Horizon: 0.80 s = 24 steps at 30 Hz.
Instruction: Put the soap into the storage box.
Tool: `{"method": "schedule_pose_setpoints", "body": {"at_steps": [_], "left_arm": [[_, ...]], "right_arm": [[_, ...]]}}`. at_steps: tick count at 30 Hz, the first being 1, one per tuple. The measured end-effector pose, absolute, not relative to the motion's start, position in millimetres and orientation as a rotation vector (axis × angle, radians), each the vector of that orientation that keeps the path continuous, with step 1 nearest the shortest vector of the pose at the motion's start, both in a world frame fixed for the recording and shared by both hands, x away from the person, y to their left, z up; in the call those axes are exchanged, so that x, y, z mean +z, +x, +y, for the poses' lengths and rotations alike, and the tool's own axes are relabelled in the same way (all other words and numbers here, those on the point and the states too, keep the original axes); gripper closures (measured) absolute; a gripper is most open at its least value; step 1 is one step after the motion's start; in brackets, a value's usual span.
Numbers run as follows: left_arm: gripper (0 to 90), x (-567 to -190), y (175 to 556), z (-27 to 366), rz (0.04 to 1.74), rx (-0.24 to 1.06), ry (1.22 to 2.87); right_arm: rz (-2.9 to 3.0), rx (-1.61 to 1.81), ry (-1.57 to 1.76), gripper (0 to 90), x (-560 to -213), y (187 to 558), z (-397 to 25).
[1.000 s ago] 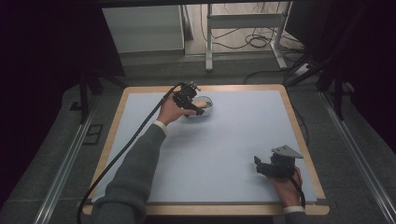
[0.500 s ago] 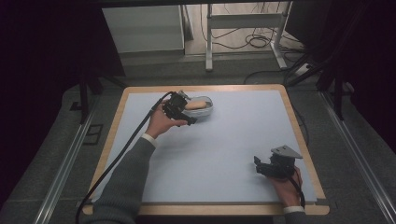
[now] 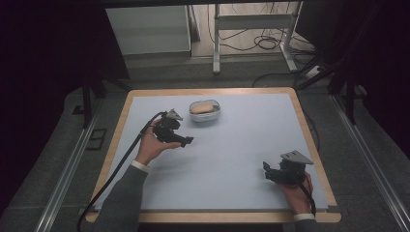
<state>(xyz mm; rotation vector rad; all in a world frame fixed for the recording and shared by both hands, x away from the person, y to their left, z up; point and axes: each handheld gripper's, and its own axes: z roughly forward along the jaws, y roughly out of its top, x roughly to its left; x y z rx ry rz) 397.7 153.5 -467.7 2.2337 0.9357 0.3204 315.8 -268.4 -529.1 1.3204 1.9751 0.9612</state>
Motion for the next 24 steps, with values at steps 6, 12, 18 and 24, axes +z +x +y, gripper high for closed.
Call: {"method": "schedule_pose_setpoints", "body": {"at_steps": [6,12,18,24], "left_arm": [[18.9,-475.8,371.6,171.6,0.965,0.339,2.196],[18.8,-496.0,349.8,185.1,1.012,0.330,2.187],[18.3,-519.5,330.8,198.1,1.074,0.309,2.193],[18.3,-526.7,321.6,209.9,1.118,0.309,2.170]], "right_arm": [[1.975,0.960,1.318,9.6,-529.2,315.8,-268.4],[1.974,0.958,1.317,9.6,-529.2,315.7,-268.4],[1.973,0.957,1.319,9.6,-529.2,315.7,-268.3],[1.975,0.957,1.319,9.6,-529.3,316.0,-268.2]]}}
